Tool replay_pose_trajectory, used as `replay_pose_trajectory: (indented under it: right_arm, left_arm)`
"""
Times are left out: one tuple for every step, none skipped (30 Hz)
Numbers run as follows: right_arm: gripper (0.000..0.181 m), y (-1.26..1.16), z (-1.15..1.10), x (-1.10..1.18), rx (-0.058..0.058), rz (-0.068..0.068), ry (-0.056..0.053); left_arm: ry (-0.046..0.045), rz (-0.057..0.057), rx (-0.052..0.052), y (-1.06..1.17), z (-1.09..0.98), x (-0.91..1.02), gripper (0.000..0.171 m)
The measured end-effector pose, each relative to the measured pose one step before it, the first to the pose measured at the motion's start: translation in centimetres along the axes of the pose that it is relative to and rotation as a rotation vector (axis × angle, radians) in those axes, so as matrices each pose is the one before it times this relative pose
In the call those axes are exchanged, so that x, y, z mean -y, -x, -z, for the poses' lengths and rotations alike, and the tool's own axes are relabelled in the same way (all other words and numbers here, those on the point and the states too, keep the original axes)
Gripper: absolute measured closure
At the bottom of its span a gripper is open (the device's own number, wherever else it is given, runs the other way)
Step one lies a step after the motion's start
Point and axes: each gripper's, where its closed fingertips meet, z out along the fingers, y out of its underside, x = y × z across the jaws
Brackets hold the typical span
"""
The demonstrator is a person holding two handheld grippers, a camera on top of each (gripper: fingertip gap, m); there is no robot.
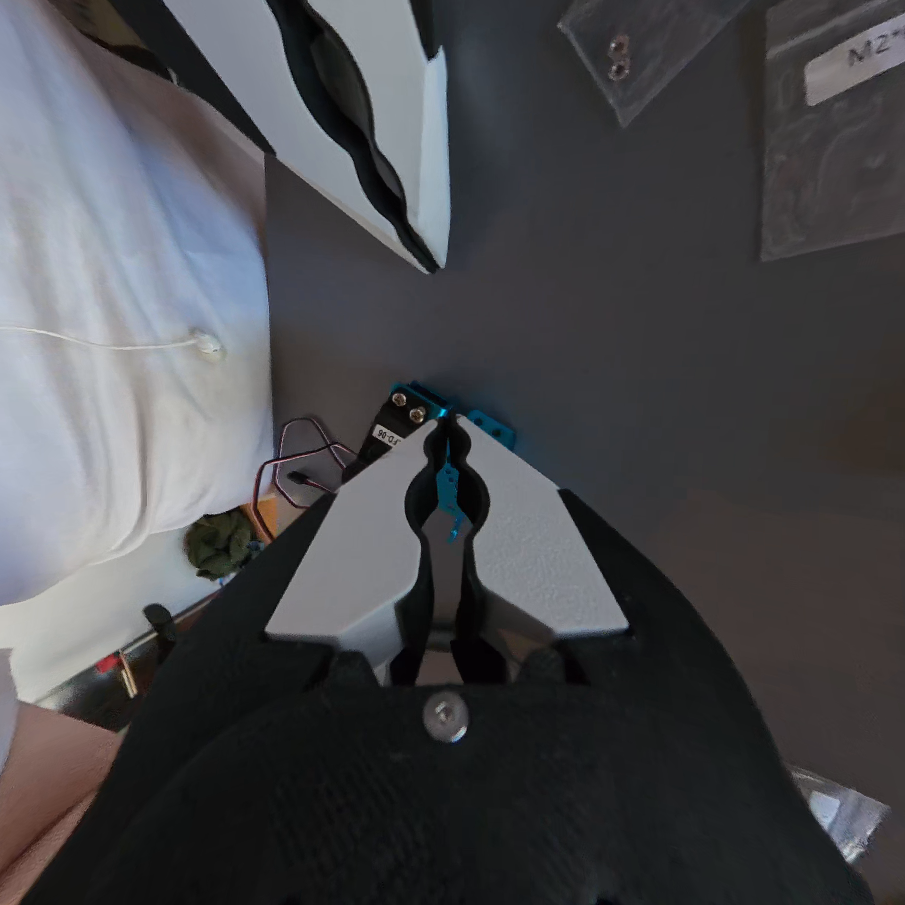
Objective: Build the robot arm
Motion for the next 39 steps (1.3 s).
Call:
replay_pose_trajectory:
  right_arm:
    - [0.181,0.287,-0.051,-0.036,0.0076,0.0116,0.0049]
    - [0.181,0.284,0.042,0.130,0.0097,0.0040,-0.0063]
    - [0.181,0.192,0.156,0.247,0.0077,-0.0024,-0.0159]
    - [0.181,0.228,0.191,0.291,0.0140,-0.0031,-0.0216]
    - [0.181,0.273,0.150,0.183,0.0201,-0.0047,-0.0176]
    - [0.179,0.149,0.082,0.015,0.0166,-0.0089,-0.0066]
    - [0.175,-0.091,0.007,-0.088,0.0012,-0.0121,0.0017]
    - [0.174,-0.242,-0.038,-0.116,-0.0113,-0.0145,0.0064]
    - [0.174,-0.136,-0.082,-0.127,-0.0112,-0.0182,0.0094]
    - [0.173,0.067,-0.070,-0.083,-0.0068,-0.0229,0.0091]
    - [0.173,0.135,-0.034,0.043,-0.0111,-0.0215,0.0027]
    - [0.174,-0.017,0.038,0.187,-0.0295,-0.0289,-0.0065]
    - [0.174,0.097,0.047,0.131,-0.0271,-0.0249,-0.0051]
    - [0.173,0.194,0.015,0.058,-0.0230,-0.0162,-0.0025]
    - [0.173,-0.150,0.024,0.102,-0.0384,-0.0206,-0.0068]
    - [0.172,-0.103,-0.026,0.052,-0.0296,-0.0176,-0.0046]
    - [0.170,-0.108,-0.091,-0.139,-0.0256,-0.0171,0.0064]
    - [0.168,-0.132,-0.119,-0.114,-0.0220,-0.0105,0.0049]
    - [0.168,-0.052,-0.120,-0.182,-0.0128,-0.0097,0.0074]
    - [0.168,-0.148,-0.081,-0.244,-0.0175,-0.0127,0.0126]
    - [0.168,-0.091,-0.065,-0.123,-0.0139,-0.0035,0.0056]
    - [0.172,0.223,-0.024,0.044,0.0076,-0.0012,-0.0052]
    - [0.176,0.191,-0.042,0.003,0.0082,-0.0042,-0.0020]
    - [0.176,0.009,-0.023,-0.048,-0.0028,-0.0054,0.0018]
    - [0.176,-0.020,0.030,-0.027,-0.0056,-0.0013,0.0009]
    - [0.177,-0.066,0.032,-0.060,-0.0078,0.0039,0.0039]
    - [0.177,-0.048,0.027,-0.035,-0.0028,0.0040,0.0036]
    - [0.177,0.012,0.010,-0.041,0.0083,0.0014,0.0038]
    - [0.177,0.047,-0.004,-0.047,0.0165,0.0009,0.0060]
    - [0.177,0.064,-0.019,-0.050,0.0214,0.0058,0.0070]
    - [0.177,0.081,-0.020,-0.043,0.0233,0.0027,0.0057]
    - [0.177,0.044,-0.014,0.006,0.0215,-0.0012,0.0050]
    - [0.177,0.082,-0.021,-0.020,0.0209,0.0023,0.0068]
    - [0.178,0.128,-0.040,-0.072,0.0206,0.0087,0.0111]
    - [0.178,0.146,-0.060,-0.079,0.0202,0.0107,0.0145]
    - [0.179,0.124,-0.052,-0.042,0.0172,0.0082,0.0143]
    - [0.179,0.094,-0.025,-0.001,0.0151,0.0083,0.0113]
    - [0.181,0.120,0.010,0.055,0.0185,0.0113,0.0094]
    - [0.181,-0.116,0.021,0.013,0.0069,0.0107,0.0088]
  left_arm:
    - [-0.00030,0.0014,-0.0008,-0.013,-0.010,0.013,0.171]
    - [0.00019,0.0009,-0.0004,-0.014,-0.035,-0.001,0.171]
    - [-0.00019,0.0016,-0.0014,-0.034,-0.031,0.012,0.171]
    - [-0.00188,0.0026,-0.0045,-0.110,-0.052,0.050,0.171]
    - [-0.00240,0.0022,-0.0062,-0.146,-0.065,0.074,0.171]
    - [-0.00151,0.0001,-0.0044,-0.137,-0.066,0.059,0.171]
    - [0.00133,-0.0017,-0.0001,-0.073,-0.075,0.013,0.171]
    - [0.00414,-0.0021,0.0028,-0.016,-0.067,-0.039,0.171]
    - [0.00439,-0.0013,0.0031,0.005,-0.050,-0.048,0.171]
    - [0.00173,0.0001,0.0025,0.003,-0.023,-0.030,0.171]
    - [-0.00162,0.0016,0.0009,-0.015,0.011,0.013,0.171]
    - [-0.00362,0.0028,0.0002,-0.020,0.035,0.029,0.171]
    - [-0.00316,0.0039,-0.0006,-0.017,0.045,0.022,0.171]
    - [-0.00313,0.0031,-0.0010,-0.035,0.040,0.009,0.171]
    - [-0.00350,0.0015,0.0006,-0.013,0.044,0.019,0.171]
    - [-0.00195,0.0005,0.0015,-0.006,0.039,0.006,0.171]
    - [-0.00081,-0.0011,0.0018,-0.016,0.024,0.002,0.171]
    - [-0.00114,-0.0028,0.0025,-0.005,0.014,0.010,0.171]
    - [-0.00088,-0.0031,0.0022,-0.019,0.023,0.011,0.171]
    - [-0.00044,-0.0026,0.0010,-0.031,0.004,0.012,0.171]
    - [-0.00072,-0.0026,-0.0005,-0.038,0.011,-0.001,0.171]
    - [-0.00110,-0.0026,-0.0005,-0.037,0.009,0.005,0.171]
    - [-0.00080,-0.0017,-0.0003,-0.020,0.018,0.000,0.171]
    - [-0.00068,-0.0009,-0.0005,-0.016,0.026,-0.005,0.171]
    - [-0.00096,-0.0012,-0.0003,-0.010,0.032,-0.007,0.171]
    - [-0.00136,-0.0013,0.0002,-0.002,0.043,0.001,0.171]
    - [-0.00192,-0.0010,0.0003,0.010,0.041,-0.002,0.171]
    - [-0.00201,-0.0006,-0.0007,-0.008,0.047,0.007,0.171]
    - [-0.00182,-0.0006,-0.0010,-0.012,0.048,0.005,0.171]
    - [-0.00159,-0.0012,-0.0005,-0.014,0.034,0.011,0.171]
    - [-0.00115,-0.0018,0.0001,-0.010,0.032,-0.006,0.171]
    - [-0.00075,-0.0015,0.0000,-0.012,0.034,-0.011,0.171]
    - [-0.00063,-0.0011,-0.0008,-0.037,0.022,-0.018,0.171]
    - [-0.00136,-0.0012,-0.0006,-0.027,0.014,0.008,0.171]
    - [-0.00210,-0.0012,-0.0004,-0.032,0.017,0.011,0.171]
    - [-0.00168,-0.0007,-0.0007,-0.022,-0.003,0.013,0.171]
    - [-0.00053,0.0000,-0.0019,-0.038,-0.011,0.011,0.171]
    - [-0.00105,-0.0006,-0.0032,-0.067,-0.039,0.032,0.171]
    - [-0.00162,-0.0020,-0.0027,-0.061,-0.037,0.046,0.171]
